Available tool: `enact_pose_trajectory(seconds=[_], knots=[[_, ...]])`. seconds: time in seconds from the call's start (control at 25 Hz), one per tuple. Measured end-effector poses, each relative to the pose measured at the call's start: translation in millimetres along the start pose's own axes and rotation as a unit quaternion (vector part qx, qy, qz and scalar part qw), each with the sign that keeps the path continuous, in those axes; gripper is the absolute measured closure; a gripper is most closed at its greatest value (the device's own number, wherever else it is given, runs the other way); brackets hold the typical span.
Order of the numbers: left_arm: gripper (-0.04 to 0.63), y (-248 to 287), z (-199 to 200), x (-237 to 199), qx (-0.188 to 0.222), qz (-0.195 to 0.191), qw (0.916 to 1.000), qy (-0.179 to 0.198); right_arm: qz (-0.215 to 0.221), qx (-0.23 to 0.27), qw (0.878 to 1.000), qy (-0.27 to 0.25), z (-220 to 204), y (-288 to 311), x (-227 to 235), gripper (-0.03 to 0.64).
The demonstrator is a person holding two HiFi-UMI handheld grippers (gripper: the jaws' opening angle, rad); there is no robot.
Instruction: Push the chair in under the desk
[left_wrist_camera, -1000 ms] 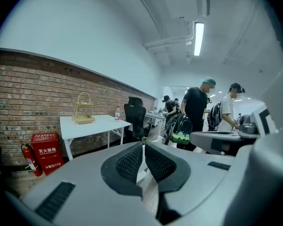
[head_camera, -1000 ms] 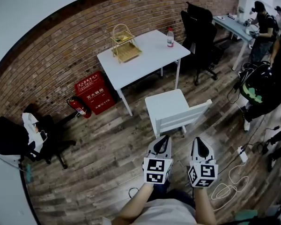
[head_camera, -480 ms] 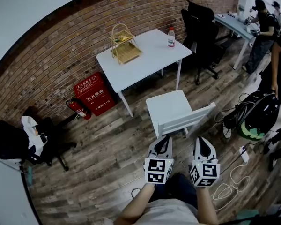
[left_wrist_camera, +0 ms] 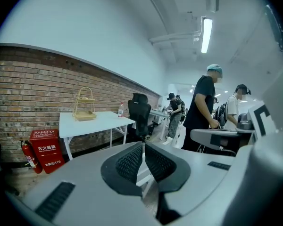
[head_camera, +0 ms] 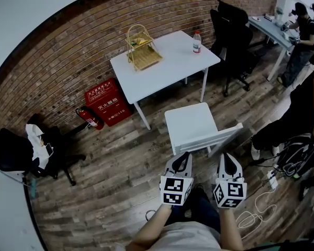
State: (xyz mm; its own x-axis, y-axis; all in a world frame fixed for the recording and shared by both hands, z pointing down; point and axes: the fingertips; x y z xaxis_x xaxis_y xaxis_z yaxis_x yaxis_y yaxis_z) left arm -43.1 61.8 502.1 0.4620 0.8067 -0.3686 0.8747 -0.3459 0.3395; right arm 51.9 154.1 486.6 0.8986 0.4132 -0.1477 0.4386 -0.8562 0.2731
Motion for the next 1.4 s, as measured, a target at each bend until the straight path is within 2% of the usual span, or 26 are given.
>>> enact_pose_trajectory(seconds=[0.52, 0.68, 0.92, 1.08, 1.28, 1.4], knots=[[0.565, 76, 16, 18, -0.004, 0.042, 0.9991, 0.002, 0.053, -0.01, 0.998, -0.013, 0, 69, 71, 0.6], [0.565, 91, 21, 24, -0.001, 0.048, 0.9988, 0.014, 0.069, -0.013, 0.997, -0.01, -5, 82, 87, 0.6], [0.565, 103, 19, 29, 0.001, 0.045, 0.9985, 0.032, 0.088, -0.015, 0.996, -0.016, -15, 94, 106, 0.6], [0.564, 103, 11, 28, -0.007, 0.048, 0.998, 0.04, 0.078, -0.023, 0.997, -0.016, -25, 99, 122, 0.599], [0.561, 97, 8, 7, -0.013, 0.062, 0.9971, 0.043, 0.08, -0.02, 0.996, -0.016, -29, 114, 135, 0.598], [0.509, 92, 6, -8, -0.023, 0.065, 0.9971, 0.032, 0.09, -0.018, 0.996, -0.019, -29, 121, 138, 0.595]])
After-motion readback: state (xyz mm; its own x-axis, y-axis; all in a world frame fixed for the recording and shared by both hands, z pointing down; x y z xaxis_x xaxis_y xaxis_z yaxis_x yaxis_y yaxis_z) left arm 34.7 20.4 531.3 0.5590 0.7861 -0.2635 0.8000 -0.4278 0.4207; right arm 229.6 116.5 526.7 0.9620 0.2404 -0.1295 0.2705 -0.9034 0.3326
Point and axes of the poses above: the fingertips, and each gripper's own axes: y forward along the fingers, x to its right, z out of its top, and after that the axes turned 14 degrees about -y, right-handed
